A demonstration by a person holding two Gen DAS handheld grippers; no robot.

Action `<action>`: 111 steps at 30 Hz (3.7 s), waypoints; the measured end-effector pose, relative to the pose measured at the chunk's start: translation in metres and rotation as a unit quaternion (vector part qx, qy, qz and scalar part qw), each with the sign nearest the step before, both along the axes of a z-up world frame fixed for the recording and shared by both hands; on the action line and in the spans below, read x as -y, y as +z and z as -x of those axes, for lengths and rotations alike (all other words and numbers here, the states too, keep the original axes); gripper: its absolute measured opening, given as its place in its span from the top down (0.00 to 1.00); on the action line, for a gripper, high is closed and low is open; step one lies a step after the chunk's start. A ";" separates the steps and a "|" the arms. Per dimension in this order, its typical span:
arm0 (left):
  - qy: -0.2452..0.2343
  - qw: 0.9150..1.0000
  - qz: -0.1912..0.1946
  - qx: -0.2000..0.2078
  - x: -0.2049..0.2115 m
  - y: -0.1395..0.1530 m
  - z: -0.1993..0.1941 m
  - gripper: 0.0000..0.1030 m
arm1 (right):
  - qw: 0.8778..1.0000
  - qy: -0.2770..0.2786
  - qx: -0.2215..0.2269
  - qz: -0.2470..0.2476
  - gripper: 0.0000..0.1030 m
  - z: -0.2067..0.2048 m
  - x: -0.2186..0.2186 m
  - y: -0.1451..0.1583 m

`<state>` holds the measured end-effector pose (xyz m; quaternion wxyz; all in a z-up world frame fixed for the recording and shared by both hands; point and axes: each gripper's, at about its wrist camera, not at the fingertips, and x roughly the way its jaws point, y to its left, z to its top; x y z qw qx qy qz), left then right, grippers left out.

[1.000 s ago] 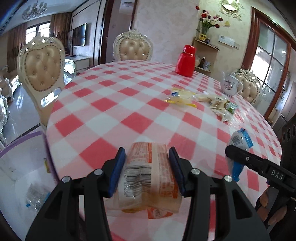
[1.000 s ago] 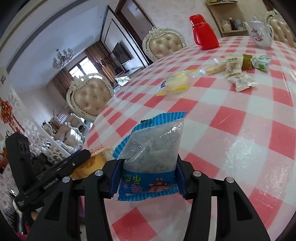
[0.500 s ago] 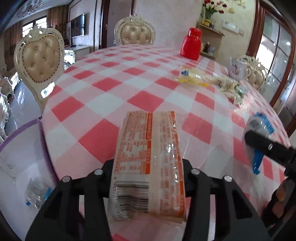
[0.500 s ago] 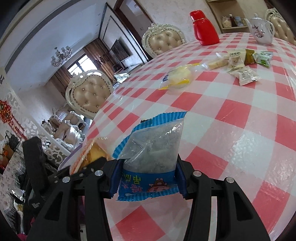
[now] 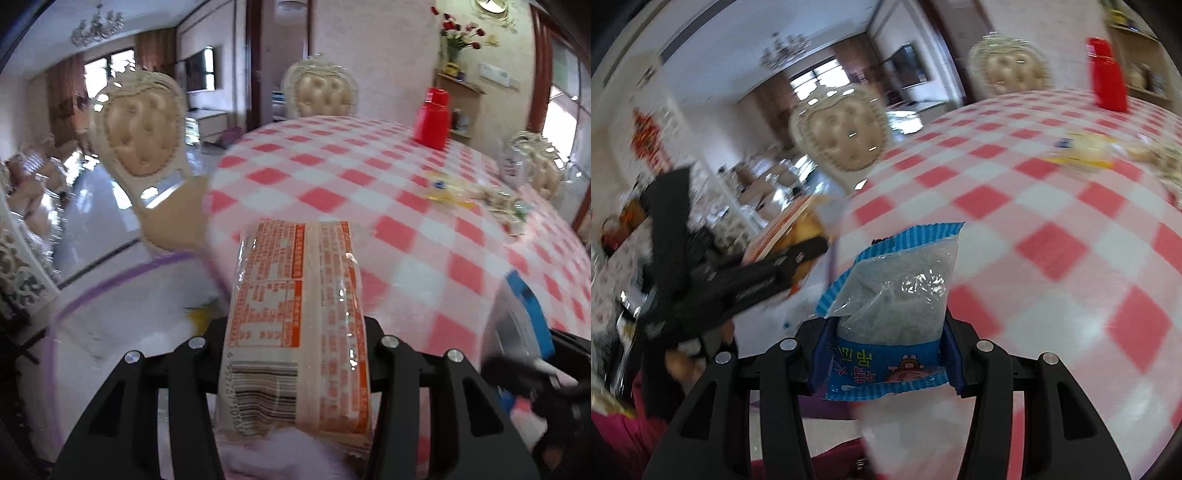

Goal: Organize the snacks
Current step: 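Carry the bread bag and cartoon bag over the clear plastic box with both tools, then open both tools to drop the bread bag and cartoon bag into the box, then grasp the round bun in yellow-labelled bag with the left tool while the right tool grasps a white pastry packet, then lift and carry the bun and pastry packet toward the clear box with both tools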

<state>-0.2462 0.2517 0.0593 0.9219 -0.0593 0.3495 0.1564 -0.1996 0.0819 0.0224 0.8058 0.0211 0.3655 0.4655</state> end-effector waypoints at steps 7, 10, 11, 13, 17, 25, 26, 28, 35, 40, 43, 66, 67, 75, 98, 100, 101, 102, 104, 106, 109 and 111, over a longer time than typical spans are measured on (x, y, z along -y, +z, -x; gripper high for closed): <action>0.054 0.996 -0.062 -0.025 -0.052 0.009 0.020 0.53 | 0.995 0.091 0.018 0.037 0.53 0.045 -0.070 -0.002; 0.064 0.994 -0.083 -0.045 -0.071 0.010 0.027 0.53 | 0.989 0.131 0.033 0.056 0.53 0.067 -0.101 -0.006; 0.066 0.993 -0.088 -0.050 -0.074 0.010 0.029 0.53 | 0.988 0.141 0.037 0.059 0.52 0.071 -0.108 -0.007; 0.071 0.989 -0.106 -0.073 -0.082 0.008 0.032 0.51 | 0.984 0.161 0.040 0.070 0.49 0.081 -0.123 -0.013; 0.105 0.986 -0.114 -0.062 -0.095 0.012 0.042 0.20 | 0.984 0.163 0.030 0.060 0.34 0.077 -0.122 -0.014; 0.082 0.994 -0.064 -0.030 -0.077 0.009 0.031 0.18 | 0.995 0.094 0.021 0.019 0.34 0.037 -0.061 0.001; 0.073 0.996 -0.052 -0.025 -0.071 0.007 0.028 0.16 | 0.997 0.075 0.027 0.013 0.33 0.029 -0.047 0.005; 0.049 0.999 -0.020 -0.008 -0.056 0.005 0.021 0.09 | 0.999 0.044 0.032 0.004 0.29 0.018 -0.024 0.011; -0.033 0.999 0.042 0.010 0.005 -0.004 -0.012 0.07 | 0.991 -0.118 0.056 0.010 0.25 -0.039 0.080 0.014; -0.116 0.989 0.094 -0.002 0.059 0.008 -0.052 0.02 | 0.967 -0.251 0.027 0.041 0.25 -0.103 0.163 -0.003; -0.137 0.985 0.109 -0.007 0.087 0.013 -0.095 0.02 | 0.954 -0.300 -0.004 0.024 0.25 -0.136 0.207 -0.010; -0.133 0.987 0.041 -0.085 0.176 -0.053 -0.383 0.27 | 0.944 -0.319 -0.008 0.079 0.15 -0.279 0.234 -0.022; -0.135 0.986 0.048 -0.082 0.174 -0.053 -0.382 0.27 | 0.946 -0.312 -0.004 0.091 0.15 -0.285 0.228 -0.022; -0.145 0.984 0.070 -0.073 0.172 -0.052 -0.386 0.24 | 0.933 -0.286 0.008 0.217 0.21 -0.316 0.190 -0.038; -0.154 0.985 0.053 -0.061 0.175 -0.046 -0.371 0.37 | 0.926 -0.373 0.011 0.050 0.59 -0.255 0.258 0.008; -0.158 0.984 0.053 -0.058 0.182 -0.045 -0.365 0.37 | 0.921 -0.386 0.007 0.046 0.59 -0.254 0.265 0.007; -0.161 0.984 0.054 -0.055 0.188 -0.044 -0.361 0.37 | 0.919 -0.391 0.006 0.047 0.59 -0.254 0.267 0.006; -0.165 0.983 0.059 -0.051 0.195 -0.041 -0.355 0.37 | 0.918 -0.393 0.007 0.049 0.59 -0.254 0.269 0.004; -0.175 0.981 0.066 -0.042 0.208 -0.037 -0.346 0.37 | 0.915 -0.400 0.006 0.056 0.59 -0.255 0.271 0.001; -0.191 0.979 0.065 -0.030 0.226 -0.031 -0.332 0.37 | 0.913 -0.404 0.001 0.053 0.59 -0.254 0.274 -0.002; -0.215 0.974 0.063 -0.022 0.251 -0.030 -0.314 0.37 | 0.908 -0.416 -0.004 0.046 0.59 -0.252 0.281 -0.005; -0.228 0.971 0.068 -0.021 0.264 -0.032 -0.304 0.37 | 0.904 -0.427 -0.009 0.038 0.59 -0.248 0.288 -0.006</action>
